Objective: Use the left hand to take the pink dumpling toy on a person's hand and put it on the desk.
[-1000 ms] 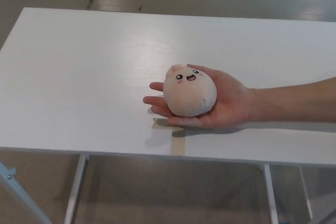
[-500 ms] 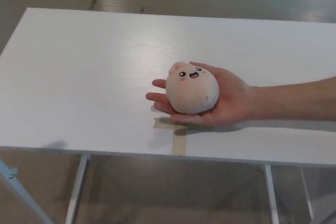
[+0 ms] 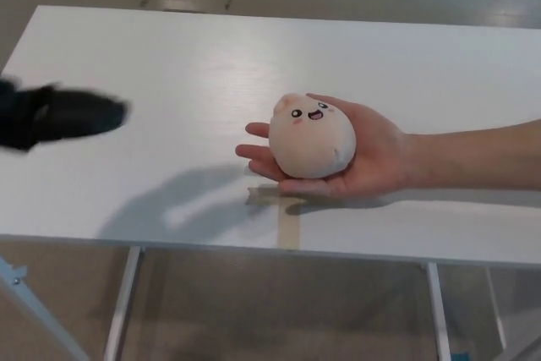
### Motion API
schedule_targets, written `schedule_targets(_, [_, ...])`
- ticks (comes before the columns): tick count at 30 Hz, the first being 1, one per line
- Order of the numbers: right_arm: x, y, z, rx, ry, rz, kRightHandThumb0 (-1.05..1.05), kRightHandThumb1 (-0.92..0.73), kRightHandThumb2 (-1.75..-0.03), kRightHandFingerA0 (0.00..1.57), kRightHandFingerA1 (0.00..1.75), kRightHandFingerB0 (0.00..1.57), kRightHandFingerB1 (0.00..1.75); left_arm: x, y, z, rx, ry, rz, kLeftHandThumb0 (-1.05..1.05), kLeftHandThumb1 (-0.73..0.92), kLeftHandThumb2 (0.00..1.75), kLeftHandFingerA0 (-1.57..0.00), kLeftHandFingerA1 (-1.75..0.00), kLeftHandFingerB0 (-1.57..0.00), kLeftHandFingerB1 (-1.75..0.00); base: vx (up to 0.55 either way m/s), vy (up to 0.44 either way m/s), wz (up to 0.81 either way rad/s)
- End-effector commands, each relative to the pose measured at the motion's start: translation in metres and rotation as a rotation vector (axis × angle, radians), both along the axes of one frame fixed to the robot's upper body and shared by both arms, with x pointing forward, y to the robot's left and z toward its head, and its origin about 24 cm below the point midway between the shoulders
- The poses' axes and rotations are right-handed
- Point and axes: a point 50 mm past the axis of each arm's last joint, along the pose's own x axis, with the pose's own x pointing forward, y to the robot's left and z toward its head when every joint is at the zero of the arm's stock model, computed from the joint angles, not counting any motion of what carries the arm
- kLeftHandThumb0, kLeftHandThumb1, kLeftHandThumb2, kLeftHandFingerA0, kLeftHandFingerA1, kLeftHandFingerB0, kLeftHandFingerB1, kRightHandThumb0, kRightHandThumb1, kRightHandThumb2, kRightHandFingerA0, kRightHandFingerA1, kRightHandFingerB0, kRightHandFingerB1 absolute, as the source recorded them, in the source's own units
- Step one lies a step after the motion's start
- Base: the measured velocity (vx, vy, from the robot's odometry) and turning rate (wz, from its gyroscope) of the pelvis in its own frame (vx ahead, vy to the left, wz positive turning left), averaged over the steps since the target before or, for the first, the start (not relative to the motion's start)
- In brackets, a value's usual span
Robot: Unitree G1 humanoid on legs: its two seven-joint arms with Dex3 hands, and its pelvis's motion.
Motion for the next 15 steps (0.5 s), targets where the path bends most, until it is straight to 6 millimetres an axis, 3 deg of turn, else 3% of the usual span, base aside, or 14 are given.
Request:
schedule_targets(1, [-0.003, 0.0, -0.002, 0.035, 0.031, 0.013, -0.45, -0.55, -0.57, 0.68, 0.47, 0.57, 0.43, 0.066, -0.05, -0.008, 0.344, 0.267, 0.105, -0.57, 0.45, 0.54, -0.28, -0.34, -0.25, -0.29, 0.0, 0.0, 0.0])
schedule_targets(2, [-0.003, 0.0, -0.002, 0.037, 0.034, 0.017, -0.44, -0.55, -0.57, 0.67, 0.47, 0.57, 0.43, 0.073, -0.055, -0.01, 0.367, 0.29, 0.112, -0.27, 0.19, 0.82, -0.1, -0.52, -0.1, -0.51, 0.0, 0.0, 0.0])
schedule_targets(3, [-0.003, 0.0, -0.002, 0.04, 0.042, 0.032, -0.45, -0.55, -0.57, 0.67, 0.47, 0.56, 0.43, 0.086, -0.066, -0.015, 0.423, 0.338, 0.128, -0.27, 0.19, 0.82, -0.1, -0.52, -0.09, -0.5, 0.0, 0.0, 0.0])
schedule_targets(5, [-0.003, 0.0, -0.002, 0.038, 0.044, 0.037, -0.45, -0.55, -0.57, 0.66, 0.47, 0.56, 0.43, 0.091, -0.072, -0.017, 0.447, 0.352, 0.141, -0.27, 0.19, 0.82, -0.1, -0.52, -0.09, -0.5, 0.0, 0.0, 0.0])
schedule_targets(6, [-0.003, 0.0, -0.002, 0.037, 0.045, 0.041, -0.45, -0.55, -0.57, 0.66, 0.47, 0.55, 0.42, 0.094, -0.075, -0.018, 0.461, 0.359, 0.148, -0.56, 0.43, 0.54, -0.26, -0.33, -0.21, -0.29, 0.0, 0.0, 0.0])
schedule_targets(7, [-0.003, 0.0, -0.002, 0.038, 0.047, 0.045, -0.45, -0.55, -0.57, 0.66, 0.47, 0.55, 0.42, 0.096, -0.079, -0.02, 0.474, 0.366, 0.155, -0.6, 0.38, 0.67, -0.21, -0.39, -0.17, -0.35, 0.0, 0.0, 0.0])
schedule_targets(8, [-0.003, 0.0, -0.002, 0.04, 0.05, 0.051, -0.45, -0.55, -0.57, 0.66, 0.47, 0.54, 0.42, 0.102, -0.086, -0.024, 0.492, 0.378, 0.165, -0.28, 0.18, 0.81, -0.09, -0.51, -0.09, -0.5, 0.0, 0.0, 0.0])
schedule_targets(15, [0.001, 0.003, -0.002, 0.046, 0.046, 0.063, -0.45, -0.54, -0.57, 0.65, 0.47, 0.53, 0.42, 0.12, -0.118, -0.047, 0.606, 0.398, 0.199, -0.29, 0.18, 0.81, -0.07, -0.51, -0.07, -0.5, 0.0, 0.0, 0.0])
